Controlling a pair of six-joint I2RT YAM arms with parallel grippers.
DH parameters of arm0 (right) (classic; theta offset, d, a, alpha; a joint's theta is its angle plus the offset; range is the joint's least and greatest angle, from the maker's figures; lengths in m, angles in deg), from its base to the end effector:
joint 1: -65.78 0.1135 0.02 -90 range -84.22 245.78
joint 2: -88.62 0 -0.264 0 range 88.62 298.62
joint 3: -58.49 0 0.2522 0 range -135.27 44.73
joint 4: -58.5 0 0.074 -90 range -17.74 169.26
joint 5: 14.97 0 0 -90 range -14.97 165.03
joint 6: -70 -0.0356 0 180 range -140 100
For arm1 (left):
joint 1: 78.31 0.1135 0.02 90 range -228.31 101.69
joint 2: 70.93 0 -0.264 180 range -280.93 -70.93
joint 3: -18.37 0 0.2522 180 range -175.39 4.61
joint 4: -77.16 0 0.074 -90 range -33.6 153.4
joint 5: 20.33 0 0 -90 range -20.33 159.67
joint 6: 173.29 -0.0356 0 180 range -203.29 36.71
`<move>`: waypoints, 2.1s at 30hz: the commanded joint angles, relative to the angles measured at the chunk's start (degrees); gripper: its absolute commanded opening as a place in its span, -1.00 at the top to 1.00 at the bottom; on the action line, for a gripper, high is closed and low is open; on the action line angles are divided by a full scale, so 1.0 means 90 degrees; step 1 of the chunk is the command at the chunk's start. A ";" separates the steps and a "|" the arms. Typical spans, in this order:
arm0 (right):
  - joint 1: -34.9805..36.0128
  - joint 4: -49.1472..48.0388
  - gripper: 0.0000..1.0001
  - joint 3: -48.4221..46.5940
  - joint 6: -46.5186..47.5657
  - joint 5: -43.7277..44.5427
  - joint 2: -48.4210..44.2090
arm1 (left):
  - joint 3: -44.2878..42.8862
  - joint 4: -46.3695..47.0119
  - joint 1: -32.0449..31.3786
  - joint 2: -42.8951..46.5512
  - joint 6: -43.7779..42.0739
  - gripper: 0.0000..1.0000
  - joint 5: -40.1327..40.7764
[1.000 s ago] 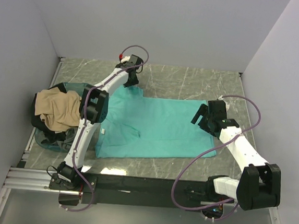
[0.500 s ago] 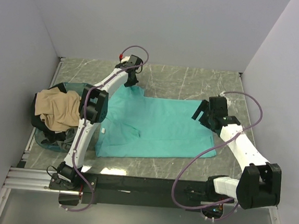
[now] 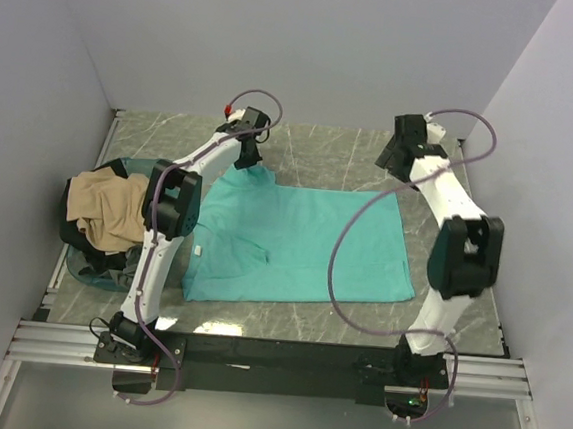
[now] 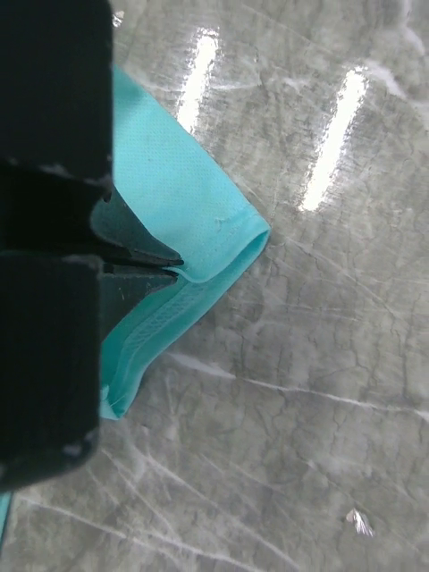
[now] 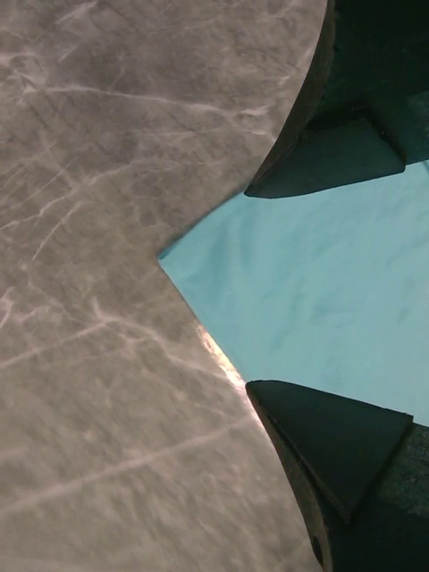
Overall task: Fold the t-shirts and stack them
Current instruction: Fold the tshirt
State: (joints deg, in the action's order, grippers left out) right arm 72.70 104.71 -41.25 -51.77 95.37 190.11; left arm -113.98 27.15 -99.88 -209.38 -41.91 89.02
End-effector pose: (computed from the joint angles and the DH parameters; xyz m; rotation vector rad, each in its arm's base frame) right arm 0.3952 0.0355 0.2848 0.6603 2.2483 -0.0981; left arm 0.4957 -0.1833 0.1725 -0.5507 2.4088 -0.0338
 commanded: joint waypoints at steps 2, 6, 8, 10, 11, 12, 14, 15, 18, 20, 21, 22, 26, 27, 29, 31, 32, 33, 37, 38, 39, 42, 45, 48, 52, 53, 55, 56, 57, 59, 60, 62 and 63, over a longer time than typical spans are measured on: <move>-0.0085 0.0886 -0.72 -0.1256 0.0141 0.0670 0.1240 | 0.0080 0.0297 -0.0007 0.0618 -0.0097 0.99 0.0086; -0.0095 0.1248 -0.61 -0.2417 0.0229 0.0689 0.2432 | 0.0236 0.0530 -0.0016 0.0715 -0.0233 0.99 0.0105; -0.0105 0.1355 -0.60 -0.2643 0.0258 0.0758 0.2696 | 0.0246 0.0581 -0.0026 0.0725 -0.0360 0.99 0.0066; -0.0105 0.1599 -0.57 -0.2995 0.0190 0.0855 0.3039 | 0.0169 0.0503 -0.0026 0.0686 -0.0428 0.99 0.0076; -0.0095 0.1629 -0.57 -0.3025 0.0180 0.0875 0.3097 | 0.0168 0.0493 -0.0026 0.0686 -0.0448 0.99 0.0115; -0.0104 0.1571 -0.55 -0.2890 0.0161 0.0894 0.3108 | 0.0197 0.0502 -0.0036 0.0696 -0.0458 0.99 0.0134; -0.0105 0.1396 -0.53 -0.2714 0.0151 0.0924 0.3069 | 0.0246 0.0512 -0.0036 0.0716 -0.0477 0.99 0.0135; -0.0095 0.1385 -0.53 -0.2568 0.0122 0.0924 0.3059 | 0.0275 0.0512 -0.0036 0.0725 -0.0477 0.99 0.0125; -0.0105 0.1385 -0.52 -0.2459 0.0122 0.0982 0.3107 | 0.0334 0.0512 -0.0055 0.0764 -0.0448 0.99 0.0115; -0.0104 0.1482 -0.50 -0.2469 0.0151 0.1012 0.3166 | 0.0432 0.0551 -0.0075 0.0832 -0.0438 0.99 0.0135; -0.0114 0.1531 -0.50 -0.2565 0.0151 0.1031 0.3234 | 0.0500 0.0561 -0.0085 0.0852 -0.0448 0.99 0.0164; -0.0105 0.1541 -0.50 -0.2595 0.0161 0.1041 0.3264 | 0.0529 0.0561 -0.0094 0.0872 -0.0438 0.99 0.0174; -0.0134 0.1707 -0.44 -0.2752 0.0122 0.1129 0.3371 | 0.0598 0.0581 -0.0094 0.0911 -0.0419 0.99 0.0184; -0.0134 0.1717 -0.40 -0.2742 0.0102 0.1100 0.3381 | 0.0598 0.0542 -0.0114 0.0911 -0.0409 0.99 0.0193; -0.0144 0.1775 -0.39 -0.2713 0.0102 0.1070 0.3420 | 0.0608 0.0522 -0.0104 0.0911 -0.0390 0.99 0.0213; -0.0153 0.1824 -0.37 -0.2752 0.0121 0.0993 0.3469 | 0.0637 0.0522 -0.0114 0.0930 -0.0389 0.99 0.0203; -0.0173 0.1892 -0.36 -0.2810 0.0122 0.0983 0.3517 | 0.0647 0.0522 -0.0124 0.0969 -0.0389 0.99 0.0213; -0.0173 0.1912 -0.35 -0.2820 0.0112 0.0973 0.3537 | 0.0685 0.0522 -0.0133 0.0989 -0.0399 0.99 0.0222; -0.0222 0.1932 -0.27 -0.2820 0.0141 0.0836 0.3577 | 0.0813 0.0571 -0.0143 0.1096 -0.0390 0.99 0.0271; -0.0222 0.1942 -0.25 -0.2820 0.0141 0.0807 0.3586 | 0.0813 0.0571 -0.0143 0.1106 -0.0389 0.99 0.0271; -0.0231 0.1961 -0.22 -0.2801 0.0141 0.0787 0.3596 | 0.0832 0.0551 -0.0143 0.1116 -0.0389 0.99 0.0281; -0.0232 0.1961 -0.08 -0.2733 0.0170 0.0739 0.3586 | 0.0823 0.0532 -0.0143 0.1106 -0.0380 0.99 0.0281; -0.0251 0.1893 0.21 -0.2645 0.0161 0.0729 0.3518 | 0.0832 0.0502 -0.0153 0.1116 -0.0360 0.99 0.0291; -0.0251 0.1844 0.42 -0.2635 0.0161 0.0680 0.3489 | 0.0862 0.0502 -0.0163 0.1155 -0.0321 0.99 0.0301; -0.0251 0.1893 0.70 -0.2684 0.0141 0.0621 0.3489 | 0.0988 0.0502 -0.0192 0.1262 -0.0282 0.99 0.0359; -0.0251 0.1864 0.74 -0.2664 0.0122 0.0582 0.3469 | 0.1008 0.0502 -0.0202 0.1311 -0.0272 0.99 0.0388; -0.0251 0.1776 0.95 -0.2538 0.0092 0.0592 0.3372 | 0.1067 0.0493 -0.0202 0.1350 -0.0263 0.99 0.0398; -0.0241 0.1727 0.99 -0.2489 0.0092 0.0563 0.3323 | 0.1086 0.0464 -0.0202 0.1399 -0.0214 0.99 0.0398; -0.0251 0.1659 1.00 -0.2401 0.0092 0.0553 0.3226 | 0.1125 0.0463 -0.0212 0.1428 -0.0204 0.99 0.0389; -0.0261 0.1600 1.00 -0.2333 0.0102 0.0572 0.3108 | 0.1213 0.0492 -0.0231 0.1545 -0.0175 0.99 0.0408; -0.0251 0.1523 1.00 -0.2226 0.0112 0.0582 0.2982 | 0.1262 0.0541 -0.0241 0.1584 -0.0175 0.99 0.0447; -0.0251 0.1444 1.00 -0.2089 0.0112 0.0582 0.2816 | 0.1398 0.0542 -0.0270 0.1701 -0.0116 0.99 0.0496; -0.0261 0.1347 1.00 -0.1924 0.0102 0.0572 0.2641 | 0.1447 0.0512 -0.0280 0.1731 -0.0087 0.99 0.0496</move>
State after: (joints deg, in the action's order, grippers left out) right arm 70.98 118.81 -61.09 -50.37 100.18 219.44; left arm -102.18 31.17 -101.73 -198.60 -44.22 91.62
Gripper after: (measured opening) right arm 0.009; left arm 0.015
